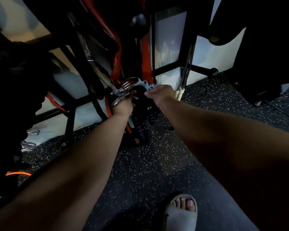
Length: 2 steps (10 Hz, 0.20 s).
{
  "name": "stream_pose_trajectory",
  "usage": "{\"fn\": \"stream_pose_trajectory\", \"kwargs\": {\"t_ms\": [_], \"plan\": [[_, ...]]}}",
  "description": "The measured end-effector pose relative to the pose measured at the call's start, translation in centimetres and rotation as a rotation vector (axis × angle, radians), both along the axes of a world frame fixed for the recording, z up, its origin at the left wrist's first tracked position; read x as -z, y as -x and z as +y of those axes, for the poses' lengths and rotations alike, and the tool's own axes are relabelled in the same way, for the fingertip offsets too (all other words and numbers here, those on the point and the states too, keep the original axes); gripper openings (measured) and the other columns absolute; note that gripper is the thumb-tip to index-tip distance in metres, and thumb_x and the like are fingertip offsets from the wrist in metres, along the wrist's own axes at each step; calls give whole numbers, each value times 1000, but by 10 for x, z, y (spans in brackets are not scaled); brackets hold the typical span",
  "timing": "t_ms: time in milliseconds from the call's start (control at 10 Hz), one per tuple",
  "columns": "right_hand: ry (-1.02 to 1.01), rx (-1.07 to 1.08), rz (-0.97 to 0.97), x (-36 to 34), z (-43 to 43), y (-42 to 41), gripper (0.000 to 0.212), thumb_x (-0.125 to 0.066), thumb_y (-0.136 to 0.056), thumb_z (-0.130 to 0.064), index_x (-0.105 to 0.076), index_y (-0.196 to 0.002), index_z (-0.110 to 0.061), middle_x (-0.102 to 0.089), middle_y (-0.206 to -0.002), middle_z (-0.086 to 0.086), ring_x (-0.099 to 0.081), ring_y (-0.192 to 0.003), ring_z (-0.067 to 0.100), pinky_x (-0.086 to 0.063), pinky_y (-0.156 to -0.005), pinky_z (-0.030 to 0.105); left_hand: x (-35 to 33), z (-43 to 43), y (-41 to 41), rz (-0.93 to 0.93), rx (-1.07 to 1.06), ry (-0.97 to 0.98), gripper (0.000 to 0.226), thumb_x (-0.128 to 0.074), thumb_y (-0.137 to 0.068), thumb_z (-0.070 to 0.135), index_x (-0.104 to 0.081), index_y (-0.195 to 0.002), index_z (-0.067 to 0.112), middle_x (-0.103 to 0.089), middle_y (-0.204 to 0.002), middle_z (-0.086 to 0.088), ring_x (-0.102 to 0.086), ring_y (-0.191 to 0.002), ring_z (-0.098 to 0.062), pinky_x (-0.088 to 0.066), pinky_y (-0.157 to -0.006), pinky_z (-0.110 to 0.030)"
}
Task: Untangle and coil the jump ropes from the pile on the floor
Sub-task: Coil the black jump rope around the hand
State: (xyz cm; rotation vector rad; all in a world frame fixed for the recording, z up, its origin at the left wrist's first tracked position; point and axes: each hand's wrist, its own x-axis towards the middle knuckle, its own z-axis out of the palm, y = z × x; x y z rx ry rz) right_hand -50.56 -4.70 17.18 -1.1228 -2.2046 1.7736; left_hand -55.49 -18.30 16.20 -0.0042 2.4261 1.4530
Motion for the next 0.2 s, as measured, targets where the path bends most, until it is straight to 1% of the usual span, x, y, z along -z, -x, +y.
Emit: {"fn": "stream_pose_trajectory", "kwargs": {"t_ms": [100,200], "plan": [[5,19,-26,7,1,-14,25,-85,-76,-31,-77,-93,-15,-77,-95,-1,-71,-89,15,-57,-89,28,-7,2,-8,51,-118,99,62,-70,-89,46,-59,-135,7,-60,-137,-6,-52,-133,-26,-37,-98,-21],[61,24,39,10,-3,-27,26,-84,-78,-32,-77,-96,-15,-77,-95,1,-72,-88,16,-58,-84,28,-8,0,-24,46,-178,24,42,-72,-91,38,-66,-122,9,-68,-116,-5,-62,-117,-23,-38,-84,-19]]}}
